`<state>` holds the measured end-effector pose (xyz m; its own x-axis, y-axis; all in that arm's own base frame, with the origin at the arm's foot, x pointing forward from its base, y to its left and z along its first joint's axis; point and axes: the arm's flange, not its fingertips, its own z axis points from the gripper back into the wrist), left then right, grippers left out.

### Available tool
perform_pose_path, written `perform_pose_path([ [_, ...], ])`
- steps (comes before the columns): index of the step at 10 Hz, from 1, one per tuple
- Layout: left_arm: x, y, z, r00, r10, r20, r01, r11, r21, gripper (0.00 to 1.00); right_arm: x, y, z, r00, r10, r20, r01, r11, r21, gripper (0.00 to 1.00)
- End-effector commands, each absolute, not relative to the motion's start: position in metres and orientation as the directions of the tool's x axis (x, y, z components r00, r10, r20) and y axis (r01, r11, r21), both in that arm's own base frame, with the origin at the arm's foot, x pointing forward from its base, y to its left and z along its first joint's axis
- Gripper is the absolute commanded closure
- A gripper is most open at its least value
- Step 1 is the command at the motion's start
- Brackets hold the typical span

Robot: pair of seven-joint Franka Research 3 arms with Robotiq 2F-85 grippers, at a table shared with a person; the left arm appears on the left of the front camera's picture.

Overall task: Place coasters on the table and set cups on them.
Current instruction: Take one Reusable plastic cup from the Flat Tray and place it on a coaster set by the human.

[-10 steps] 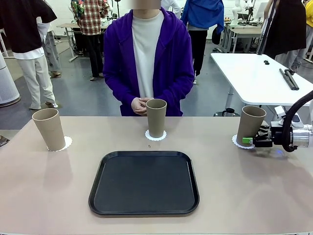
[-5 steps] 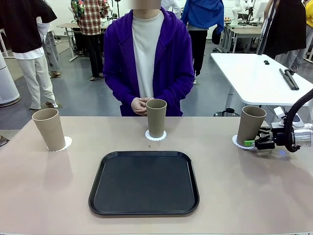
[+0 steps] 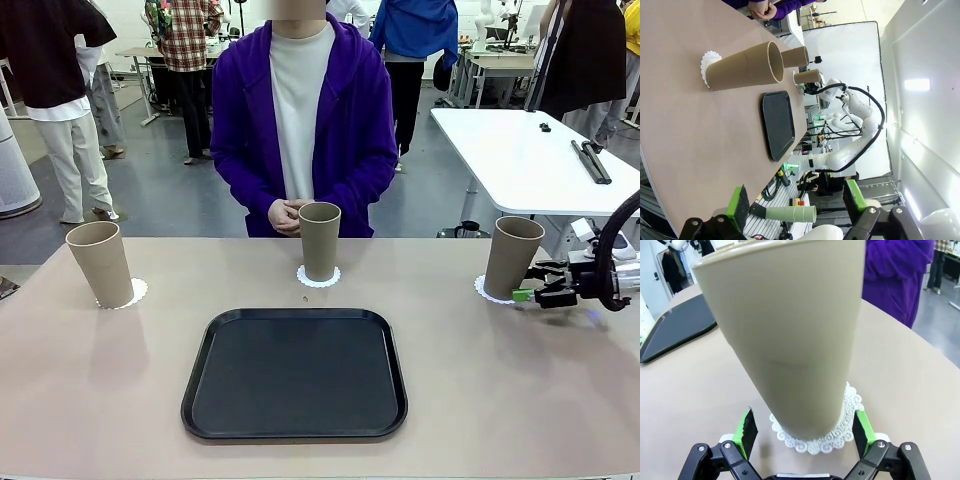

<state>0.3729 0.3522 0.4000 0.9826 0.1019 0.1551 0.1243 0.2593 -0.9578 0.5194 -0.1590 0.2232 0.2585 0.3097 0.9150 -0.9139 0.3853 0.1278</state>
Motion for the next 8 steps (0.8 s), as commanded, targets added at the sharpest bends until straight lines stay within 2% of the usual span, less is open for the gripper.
perform_pose_path([
  [1, 0.372, 0.352, 0.402, 0.983, 0.105, 0.149, 0.116, 0.266, -0.957, 0.00, 0.507, -0.169, 0.237, 0.297, 0.334, 0.895, -0.901, 0.408, 0.147, 0.00],
  [2, 0.372, 0.352, 0.402, 0.983, 0.105, 0.149, 0.116, 0.266, -0.957, 0.00, 0.497, -0.170, 0.248, 0.330, 0.347, 0.878, -0.889, 0.427, 0.166, 0.00],
  [5, 0.372, 0.352, 0.402, 0.983, 0.105, 0.149, 0.116, 0.266, -0.957, 0.00, 0.464, -0.163, 0.307, 0.584, 0.435, 0.685, -0.742, 0.629, 0.233, 0.00],
  [6, 0.372, 0.352, 0.402, 0.983, 0.105, 0.149, 0.116, 0.266, -0.957, 0.00, 0.455, -0.158, 0.326, 0.599, 0.458, 0.657, -0.736, 0.638, 0.226, 0.00],
  [7, 0.372, 0.352, 0.402, 0.983, 0.105, 0.149, 0.116, 0.266, -0.957, 0.00, 0.442, -0.146, 0.361, 0.690, 0.469, 0.551, -0.681, 0.678, 0.276, 0.00],
  [8, 0.372, 0.352, 0.402, 0.983, 0.105, 0.149, 0.116, 0.266, -0.957, 0.00, 0.436, -0.136, 0.385, 0.722, 0.461, 0.516, -0.654, 0.698, 0.291, 0.00],
])
